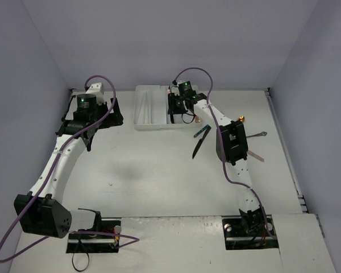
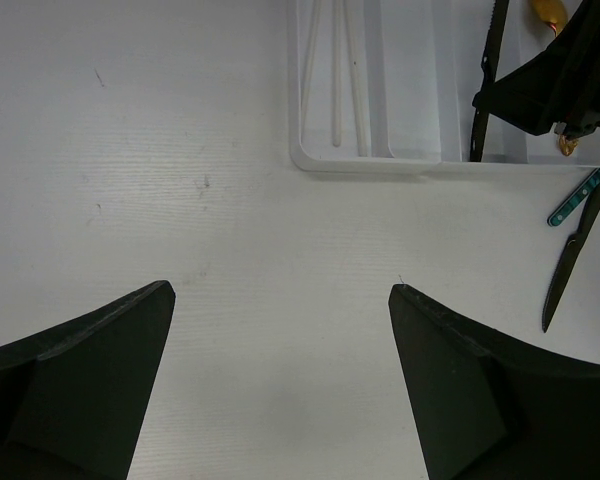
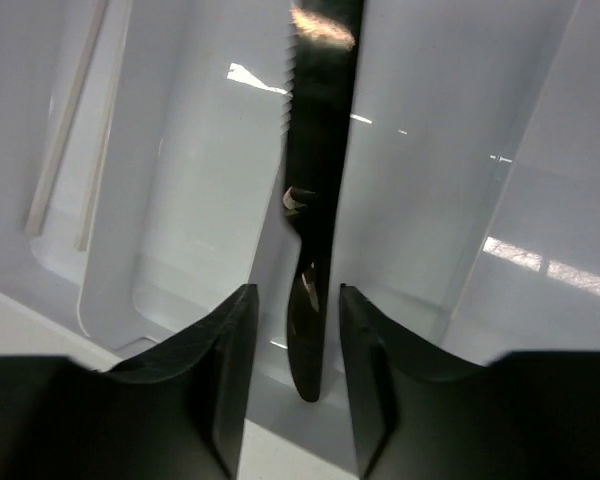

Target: Sort the eating utensils into containers

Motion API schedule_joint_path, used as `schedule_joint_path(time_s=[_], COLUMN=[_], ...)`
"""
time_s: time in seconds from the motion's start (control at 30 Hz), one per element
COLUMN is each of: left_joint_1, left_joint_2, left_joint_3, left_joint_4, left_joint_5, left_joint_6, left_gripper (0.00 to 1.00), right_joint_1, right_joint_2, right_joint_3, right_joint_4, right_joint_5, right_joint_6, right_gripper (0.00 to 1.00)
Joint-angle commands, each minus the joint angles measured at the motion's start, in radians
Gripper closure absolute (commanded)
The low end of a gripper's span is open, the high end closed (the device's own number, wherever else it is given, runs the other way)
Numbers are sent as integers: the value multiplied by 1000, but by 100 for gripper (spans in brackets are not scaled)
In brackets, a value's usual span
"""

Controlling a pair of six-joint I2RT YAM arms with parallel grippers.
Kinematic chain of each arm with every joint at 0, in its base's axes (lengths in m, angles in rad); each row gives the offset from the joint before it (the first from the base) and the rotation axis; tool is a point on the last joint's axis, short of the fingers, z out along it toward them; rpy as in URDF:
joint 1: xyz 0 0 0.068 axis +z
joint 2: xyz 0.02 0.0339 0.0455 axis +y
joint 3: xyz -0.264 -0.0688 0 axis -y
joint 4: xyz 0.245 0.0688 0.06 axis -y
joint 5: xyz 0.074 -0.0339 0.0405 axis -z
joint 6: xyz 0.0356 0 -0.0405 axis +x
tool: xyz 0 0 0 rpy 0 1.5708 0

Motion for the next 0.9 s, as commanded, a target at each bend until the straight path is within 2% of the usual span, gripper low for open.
schedule_joint_path(time_s=[0.0, 0.1, 0.17, 0.3, 0.37, 0.47, 0.73, 0.87], left_joint_1=[9, 10, 10, 10, 9, 10, 7, 7], left_joint_2=[-24, -24, -24, -23, -21, -9, 42, 54], left_joint_3=[8, 14, 17, 44, 58, 72, 69, 59], left_joint_4=[41, 37, 35, 33, 36, 35, 52, 56], left_joint_5=[4, 2, 2, 2, 11, 28, 49, 64], left_joint_6=[-10, -9, -8, 17, 29, 42, 26, 17], left_gripper=[12, 12, 12, 12, 12, 12, 12, 12], right_joint_1=[-7, -16, -27, -72, -97, -128, -245, -282], right_joint_2=[-88, -152, -217, -380, -488, -654, -813, -804], right_joint_3=[-4, 0, 9, -17, -96, -280, -684, -768], right_joint_4=[52, 51, 46, 29, 20, -23, -218, -275], right_joint_5=[-31, -24, -30, -39, 8, 96, 242, 259], right_joint_6=[12, 9, 8, -45, -106, -206, -443, -501], right_gripper=[54, 41, 37, 45, 51, 56, 65, 69])
